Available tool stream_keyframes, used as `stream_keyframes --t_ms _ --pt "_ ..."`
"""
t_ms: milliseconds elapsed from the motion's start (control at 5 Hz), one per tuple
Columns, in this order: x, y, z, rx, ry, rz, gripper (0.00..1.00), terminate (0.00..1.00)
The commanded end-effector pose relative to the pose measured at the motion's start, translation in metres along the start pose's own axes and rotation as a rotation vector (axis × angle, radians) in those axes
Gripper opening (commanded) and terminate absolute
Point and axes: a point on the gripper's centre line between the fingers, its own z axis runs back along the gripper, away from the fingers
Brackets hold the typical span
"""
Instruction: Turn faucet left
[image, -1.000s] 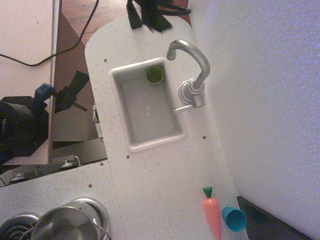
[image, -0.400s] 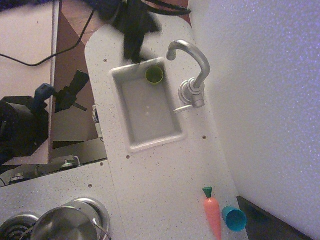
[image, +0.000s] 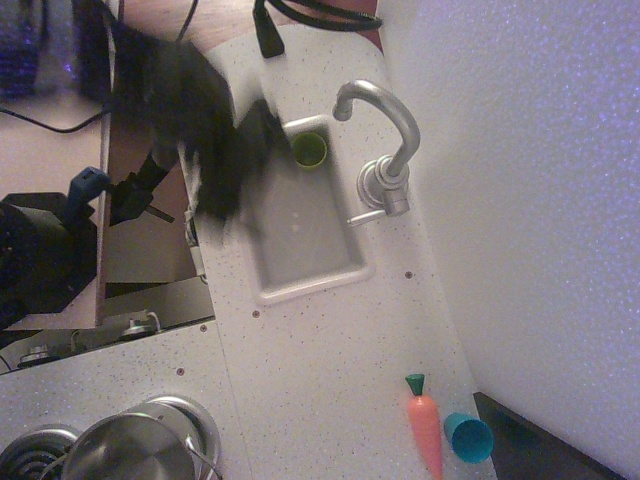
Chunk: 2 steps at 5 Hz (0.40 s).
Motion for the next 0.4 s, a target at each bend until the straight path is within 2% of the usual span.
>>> stream_keyframes --t_ms 0,200 --pt "0.0102 0.0064 0.0121 0.023 -0.04 -0.012 1.0 0.0" --pt "0.0102 0.0064 0.0121 0.023 -0.04 -0.012 1.0 1.0"
